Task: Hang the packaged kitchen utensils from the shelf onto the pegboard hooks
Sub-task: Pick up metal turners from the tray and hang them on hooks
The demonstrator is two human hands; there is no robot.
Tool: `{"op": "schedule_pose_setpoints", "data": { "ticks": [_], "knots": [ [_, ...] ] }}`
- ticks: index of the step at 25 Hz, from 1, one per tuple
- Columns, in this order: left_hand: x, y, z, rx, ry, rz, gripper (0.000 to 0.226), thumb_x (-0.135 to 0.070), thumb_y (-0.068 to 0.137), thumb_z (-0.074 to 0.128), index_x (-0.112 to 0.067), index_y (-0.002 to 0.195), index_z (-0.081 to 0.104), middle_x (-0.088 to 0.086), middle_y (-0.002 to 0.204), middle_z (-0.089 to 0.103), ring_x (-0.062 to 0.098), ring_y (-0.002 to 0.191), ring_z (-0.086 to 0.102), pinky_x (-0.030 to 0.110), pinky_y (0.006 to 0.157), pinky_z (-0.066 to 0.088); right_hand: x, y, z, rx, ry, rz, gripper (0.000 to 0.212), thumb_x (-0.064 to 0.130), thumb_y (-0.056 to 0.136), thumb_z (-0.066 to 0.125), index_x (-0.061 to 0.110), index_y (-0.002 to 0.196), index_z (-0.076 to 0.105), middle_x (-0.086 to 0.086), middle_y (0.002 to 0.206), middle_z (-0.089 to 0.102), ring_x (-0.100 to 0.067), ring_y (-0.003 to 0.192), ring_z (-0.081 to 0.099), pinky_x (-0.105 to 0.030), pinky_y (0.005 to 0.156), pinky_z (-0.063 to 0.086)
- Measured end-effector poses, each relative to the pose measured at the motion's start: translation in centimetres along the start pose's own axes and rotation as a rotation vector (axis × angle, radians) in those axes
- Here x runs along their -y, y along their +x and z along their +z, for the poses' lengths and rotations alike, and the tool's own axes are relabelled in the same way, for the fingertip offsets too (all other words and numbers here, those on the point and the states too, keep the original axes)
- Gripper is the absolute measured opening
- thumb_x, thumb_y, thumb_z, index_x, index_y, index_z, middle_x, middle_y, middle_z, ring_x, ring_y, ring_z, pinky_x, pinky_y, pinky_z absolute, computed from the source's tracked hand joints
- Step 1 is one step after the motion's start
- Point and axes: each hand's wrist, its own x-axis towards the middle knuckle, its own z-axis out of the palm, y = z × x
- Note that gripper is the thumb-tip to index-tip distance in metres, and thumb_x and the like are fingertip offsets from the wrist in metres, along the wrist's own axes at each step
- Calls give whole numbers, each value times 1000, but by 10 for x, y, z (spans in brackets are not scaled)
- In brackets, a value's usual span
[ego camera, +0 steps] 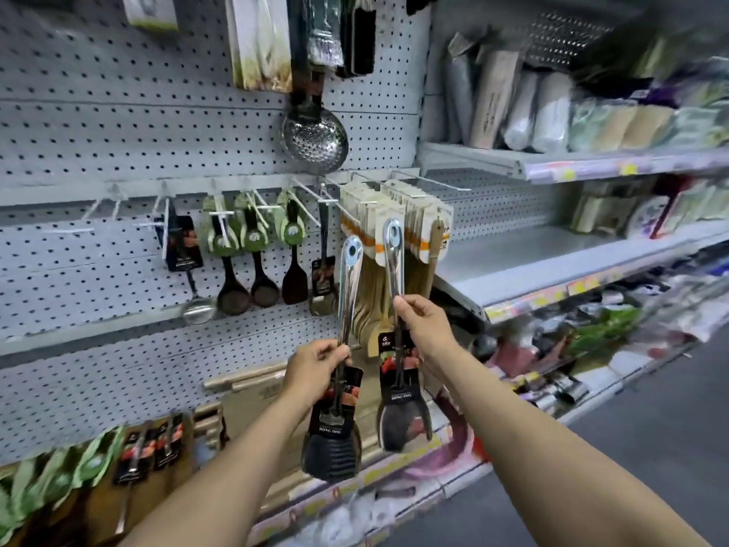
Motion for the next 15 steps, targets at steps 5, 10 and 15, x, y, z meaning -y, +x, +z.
{"op": "schedule_pose_setpoints", "data": {
  "ticks": [5, 10, 15],
  "knots": [
    [-9, 11, 28, -176, -27, -69, 20, -36, 88, 67, -22, 73, 70, -7, 75, 72, 19, 79, 68, 32, 72, 50, -7, 57, -3, 219, -10, -54, 20, 35, 95, 64, 17, 92, 72, 3, 84, 71, -11, 81, 65, -32, 82, 54],
    [-18, 17, 49, -284, -62, -123, 16, -33, 87, 68, -24, 74, 71, -7, 76, 72, 20, 82, 68, 37, 81, 52, -7, 91, -7, 388, 7, -79, 21, 33, 96, 63, 14, 96, 72, 1, 87, 73, -14, 85, 66, -30, 85, 51],
    [-22, 23, 58, -356, -90, -157, 15, -29, 88, 67, -19, 77, 71, -4, 78, 73, 16, 78, 68, 26, 66, 50, -19, 113, 2, 466, -13, -124, 21, 37, 95, 64, 17, 91, 71, 4, 82, 70, -10, 80, 62, -29, 81, 49]
  ]
}}
